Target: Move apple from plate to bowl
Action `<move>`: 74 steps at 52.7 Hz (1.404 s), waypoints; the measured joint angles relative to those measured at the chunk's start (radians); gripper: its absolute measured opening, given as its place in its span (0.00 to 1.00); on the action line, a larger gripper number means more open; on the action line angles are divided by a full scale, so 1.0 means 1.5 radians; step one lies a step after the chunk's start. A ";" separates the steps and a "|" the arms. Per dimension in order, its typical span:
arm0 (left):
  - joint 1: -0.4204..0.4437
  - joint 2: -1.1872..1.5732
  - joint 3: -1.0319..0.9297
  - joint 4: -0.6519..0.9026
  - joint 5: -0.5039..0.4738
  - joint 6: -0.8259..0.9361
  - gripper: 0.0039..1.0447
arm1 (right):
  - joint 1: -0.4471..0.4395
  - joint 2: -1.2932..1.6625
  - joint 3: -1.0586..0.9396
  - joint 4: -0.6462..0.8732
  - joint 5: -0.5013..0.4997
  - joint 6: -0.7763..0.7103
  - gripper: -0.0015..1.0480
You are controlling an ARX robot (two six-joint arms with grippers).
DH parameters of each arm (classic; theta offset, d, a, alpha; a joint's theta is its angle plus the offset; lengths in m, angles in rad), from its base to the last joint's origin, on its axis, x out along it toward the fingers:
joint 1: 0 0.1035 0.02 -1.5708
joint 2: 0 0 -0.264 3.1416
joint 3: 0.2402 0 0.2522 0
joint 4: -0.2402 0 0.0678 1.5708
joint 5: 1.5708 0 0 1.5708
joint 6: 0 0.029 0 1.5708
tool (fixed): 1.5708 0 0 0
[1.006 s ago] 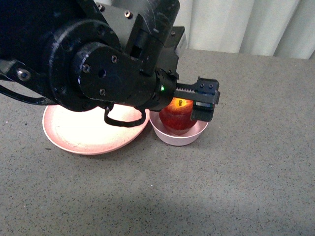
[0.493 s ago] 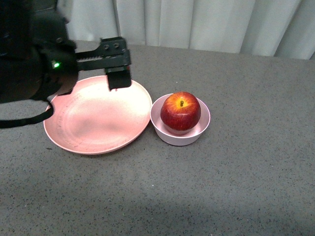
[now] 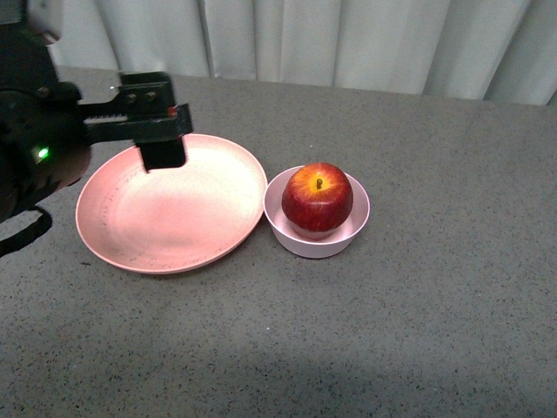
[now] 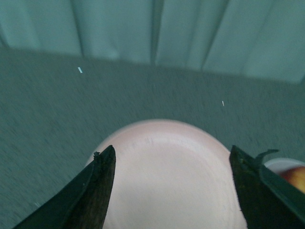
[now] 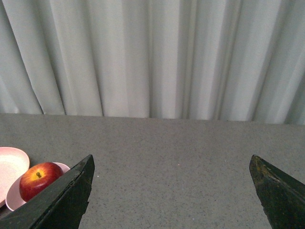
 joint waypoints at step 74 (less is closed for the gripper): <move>0.217 -0.891 -0.248 -0.523 0.203 0.068 0.03 | 0.000 0.000 0.000 0.000 -0.001 0.000 0.91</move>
